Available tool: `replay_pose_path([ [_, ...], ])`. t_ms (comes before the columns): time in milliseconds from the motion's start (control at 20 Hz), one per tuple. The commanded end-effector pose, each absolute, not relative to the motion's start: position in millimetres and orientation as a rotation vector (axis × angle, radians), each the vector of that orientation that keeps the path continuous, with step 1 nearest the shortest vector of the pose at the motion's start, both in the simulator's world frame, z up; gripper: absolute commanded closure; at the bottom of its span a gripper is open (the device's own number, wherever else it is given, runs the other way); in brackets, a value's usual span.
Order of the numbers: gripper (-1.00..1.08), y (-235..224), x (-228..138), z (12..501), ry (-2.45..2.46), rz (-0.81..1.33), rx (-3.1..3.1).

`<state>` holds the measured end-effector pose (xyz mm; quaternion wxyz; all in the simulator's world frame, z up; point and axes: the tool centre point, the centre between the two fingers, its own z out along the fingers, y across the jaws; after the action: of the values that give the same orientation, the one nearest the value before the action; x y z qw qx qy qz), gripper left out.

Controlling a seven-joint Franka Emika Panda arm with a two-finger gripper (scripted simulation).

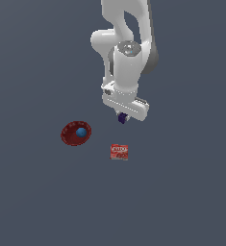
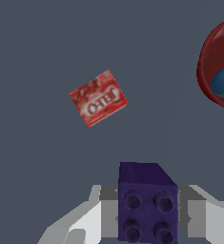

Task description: Pick up a designated object from a clutter of objects.

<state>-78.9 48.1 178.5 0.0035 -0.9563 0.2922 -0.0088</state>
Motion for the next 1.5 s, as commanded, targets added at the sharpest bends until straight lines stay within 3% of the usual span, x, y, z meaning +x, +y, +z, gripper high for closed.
replay_pose_path([
  [0, 1.08, 57.8, -86.7, 199.7, 0.919, -0.027, -2.999],
  [850, 1.08, 126.3, -133.0, 341.0, 0.929, -0.009, -3.002],
  [1450, 1.08, 151.2, -144.8, 389.1, 0.932, -0.001, -3.001],
])
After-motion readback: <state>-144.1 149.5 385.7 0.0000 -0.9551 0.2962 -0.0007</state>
